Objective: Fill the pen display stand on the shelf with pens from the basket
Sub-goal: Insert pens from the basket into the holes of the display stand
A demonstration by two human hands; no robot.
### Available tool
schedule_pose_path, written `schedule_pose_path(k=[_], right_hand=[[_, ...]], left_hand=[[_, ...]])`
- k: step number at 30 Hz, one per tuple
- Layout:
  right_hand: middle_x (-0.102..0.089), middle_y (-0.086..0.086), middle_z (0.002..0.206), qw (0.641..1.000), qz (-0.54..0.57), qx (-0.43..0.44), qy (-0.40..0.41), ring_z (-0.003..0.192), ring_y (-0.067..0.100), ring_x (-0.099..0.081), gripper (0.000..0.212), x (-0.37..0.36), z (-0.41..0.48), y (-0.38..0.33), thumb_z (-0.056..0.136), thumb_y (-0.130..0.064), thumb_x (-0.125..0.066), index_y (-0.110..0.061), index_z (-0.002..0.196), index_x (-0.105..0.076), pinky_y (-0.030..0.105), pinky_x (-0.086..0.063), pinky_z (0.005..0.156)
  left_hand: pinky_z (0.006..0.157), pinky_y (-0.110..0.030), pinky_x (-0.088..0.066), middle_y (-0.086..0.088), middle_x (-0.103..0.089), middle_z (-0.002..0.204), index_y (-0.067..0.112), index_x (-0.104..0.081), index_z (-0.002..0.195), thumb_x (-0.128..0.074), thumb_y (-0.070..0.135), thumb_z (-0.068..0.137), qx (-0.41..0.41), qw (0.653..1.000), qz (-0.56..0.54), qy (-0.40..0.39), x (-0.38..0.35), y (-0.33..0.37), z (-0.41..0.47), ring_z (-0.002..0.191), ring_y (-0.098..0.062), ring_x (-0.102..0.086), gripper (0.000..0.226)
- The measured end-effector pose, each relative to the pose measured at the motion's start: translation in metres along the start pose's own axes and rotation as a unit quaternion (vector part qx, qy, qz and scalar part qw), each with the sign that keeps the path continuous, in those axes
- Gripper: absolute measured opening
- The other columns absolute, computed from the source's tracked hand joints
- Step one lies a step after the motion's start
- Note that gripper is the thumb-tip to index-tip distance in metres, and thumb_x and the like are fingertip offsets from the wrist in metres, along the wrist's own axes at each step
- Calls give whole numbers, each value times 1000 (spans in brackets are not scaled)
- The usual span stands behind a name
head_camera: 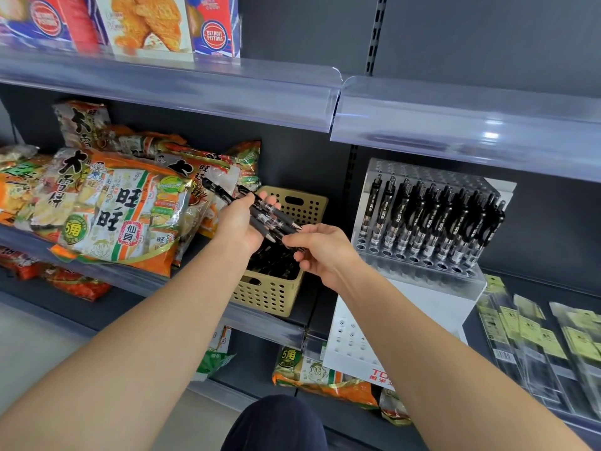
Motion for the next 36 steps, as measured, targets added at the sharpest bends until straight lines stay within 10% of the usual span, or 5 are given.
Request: schedule_pose_path(k=[10,16,28,36], right_hand=[[-57,5,64,998,27,24,44,43,14,-53,14,0,-11,-7,84,-5,-61,-8,96,-55,19,-35,36],[-56,1,63,980,76,166,81,53,9,-53,14,-8,-11,-27,85,-10,-70,-9,75,-60,18,-42,46],[-69,4,93,957,-55,231,165,90,19,-66,24,-3,-14,-39,88,-15,-66,-8,111,-67,42,-54,89],[-70,8,97,948,-59,259,173,74,13,-67,37,13,-41,-44,92,-21,-63,-9,127,-58,41,-58,81]], left_hand=[[84,-41,-53,-9,-58,83,5,-48,87,-38,10,103,-50,995,-49,71,20,23,4,69,-21,-59,20],[58,-34,-55,-7,-58,77,7,-46,98,-43,14,102,-69,994,35,76,27,17,2,55,-21,-56,8],[62,-30,-54,-4,-73,89,11,-62,100,-56,19,96,-114,979,167,-9,5,-2,-27,82,-18,-69,11],[73,-38,-56,-2,-71,85,14,-61,99,-57,16,96,-165,955,242,-43,-23,-11,-55,80,-19,-69,6]])
Point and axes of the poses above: each hand's wrist, its own z-axis towards the middle knuckle, its own x-axis out of the back of the hand, y = z × x, the point moved 4 cm from there along z, towards the middle knuckle
